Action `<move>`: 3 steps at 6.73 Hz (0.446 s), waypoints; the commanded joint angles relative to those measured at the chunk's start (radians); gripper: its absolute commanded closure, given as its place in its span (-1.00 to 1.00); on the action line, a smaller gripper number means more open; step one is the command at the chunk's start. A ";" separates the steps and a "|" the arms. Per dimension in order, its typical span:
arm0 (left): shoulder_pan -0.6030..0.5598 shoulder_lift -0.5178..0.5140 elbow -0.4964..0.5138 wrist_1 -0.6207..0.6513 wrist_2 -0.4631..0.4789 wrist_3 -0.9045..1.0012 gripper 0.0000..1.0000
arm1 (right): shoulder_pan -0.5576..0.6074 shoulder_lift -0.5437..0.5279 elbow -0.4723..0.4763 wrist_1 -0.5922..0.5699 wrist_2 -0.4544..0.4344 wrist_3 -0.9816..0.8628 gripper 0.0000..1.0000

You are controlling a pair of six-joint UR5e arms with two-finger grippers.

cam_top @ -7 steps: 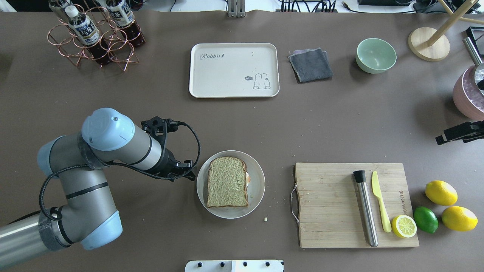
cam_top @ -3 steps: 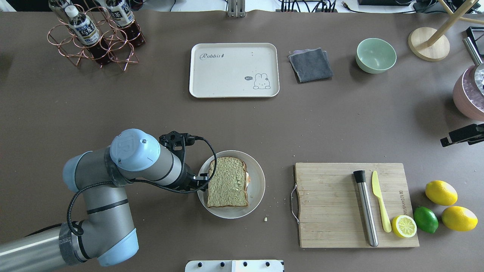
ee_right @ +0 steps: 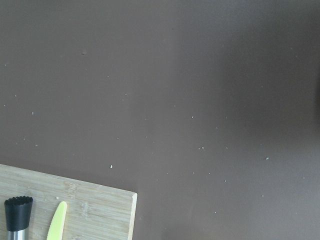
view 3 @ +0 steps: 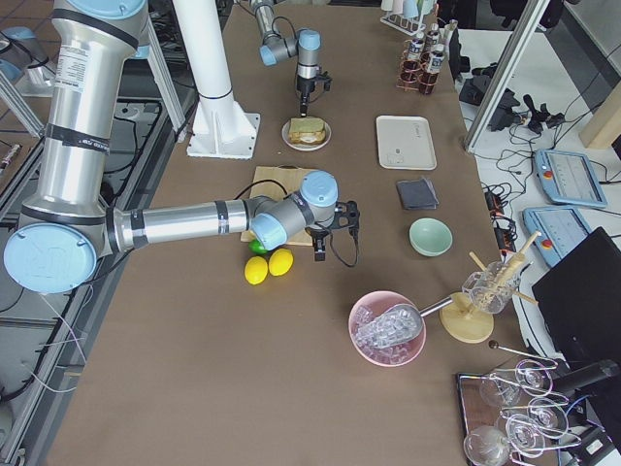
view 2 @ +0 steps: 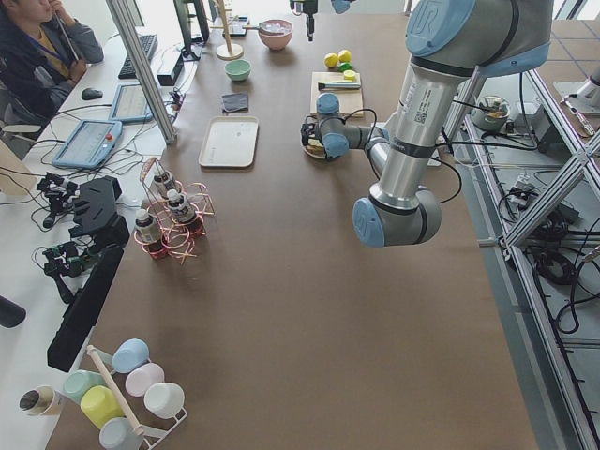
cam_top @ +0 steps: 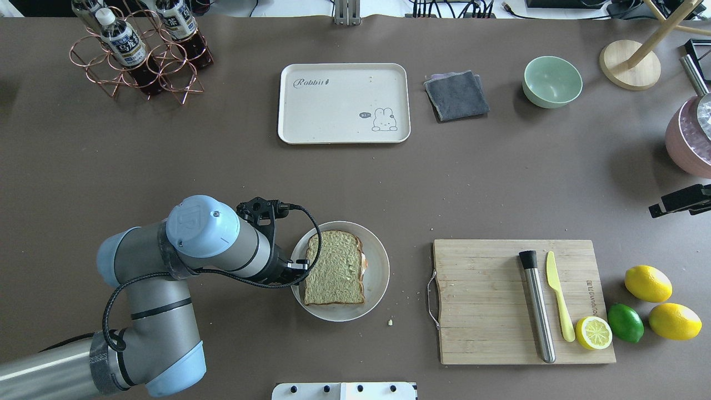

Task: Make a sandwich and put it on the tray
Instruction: 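Lower the left gripper to the plate rim and grasp the plate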

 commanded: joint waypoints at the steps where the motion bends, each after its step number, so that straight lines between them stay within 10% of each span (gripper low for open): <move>1: 0.006 0.007 -0.006 -0.006 0.012 -0.001 1.00 | 0.007 0.000 -0.001 0.000 0.013 -0.012 -1.00; 3: -0.001 0.001 -0.021 -0.011 0.010 -0.058 1.00 | 0.012 -0.005 0.004 0.002 0.029 -0.012 -1.00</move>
